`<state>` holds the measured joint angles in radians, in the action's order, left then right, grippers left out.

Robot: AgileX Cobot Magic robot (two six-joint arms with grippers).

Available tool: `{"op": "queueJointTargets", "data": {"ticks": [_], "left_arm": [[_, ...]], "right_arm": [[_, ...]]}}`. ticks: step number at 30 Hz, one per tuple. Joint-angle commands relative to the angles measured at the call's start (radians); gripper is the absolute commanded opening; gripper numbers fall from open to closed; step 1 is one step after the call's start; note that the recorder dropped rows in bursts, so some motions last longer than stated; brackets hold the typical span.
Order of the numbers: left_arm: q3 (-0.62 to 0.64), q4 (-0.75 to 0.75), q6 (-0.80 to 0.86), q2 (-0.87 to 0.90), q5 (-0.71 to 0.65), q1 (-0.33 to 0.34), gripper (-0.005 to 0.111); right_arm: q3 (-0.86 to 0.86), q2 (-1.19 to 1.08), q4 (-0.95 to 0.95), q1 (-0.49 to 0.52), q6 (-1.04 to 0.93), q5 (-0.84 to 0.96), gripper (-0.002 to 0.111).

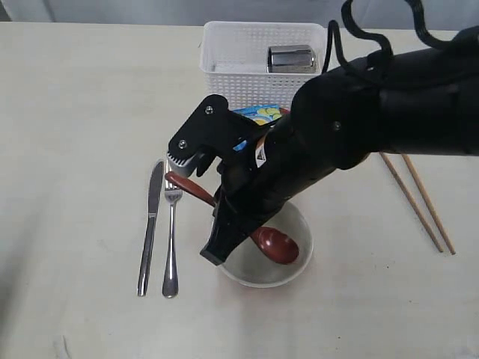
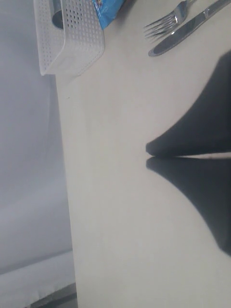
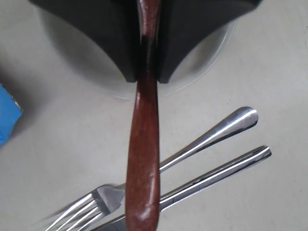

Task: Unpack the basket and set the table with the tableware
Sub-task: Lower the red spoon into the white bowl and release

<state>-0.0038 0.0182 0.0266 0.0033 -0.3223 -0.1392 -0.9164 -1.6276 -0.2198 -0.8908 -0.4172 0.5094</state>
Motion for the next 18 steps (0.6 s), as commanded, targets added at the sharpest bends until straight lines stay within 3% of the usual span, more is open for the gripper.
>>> {"op": "queueJointTargets", "data": {"ticks": [1,16,18], "left_arm": [[0.004,-0.005,0.004,-0.003,0.002,0.001,0.0],[0.004,-0.005,0.004,-0.003,0.002,0.001,0.0],[0.004,-0.005,0.004,-0.003,0.002,0.001,0.0]], "right_arm": [[0.005,0.003,0.004,-0.001,-0.01,-0.025,0.0],[0.01,-0.032,0.009,-0.001,-0.017,-0.034,0.0],[0.01,-0.032,0.009,-0.001,-0.017,-0.032,0.007]]}}
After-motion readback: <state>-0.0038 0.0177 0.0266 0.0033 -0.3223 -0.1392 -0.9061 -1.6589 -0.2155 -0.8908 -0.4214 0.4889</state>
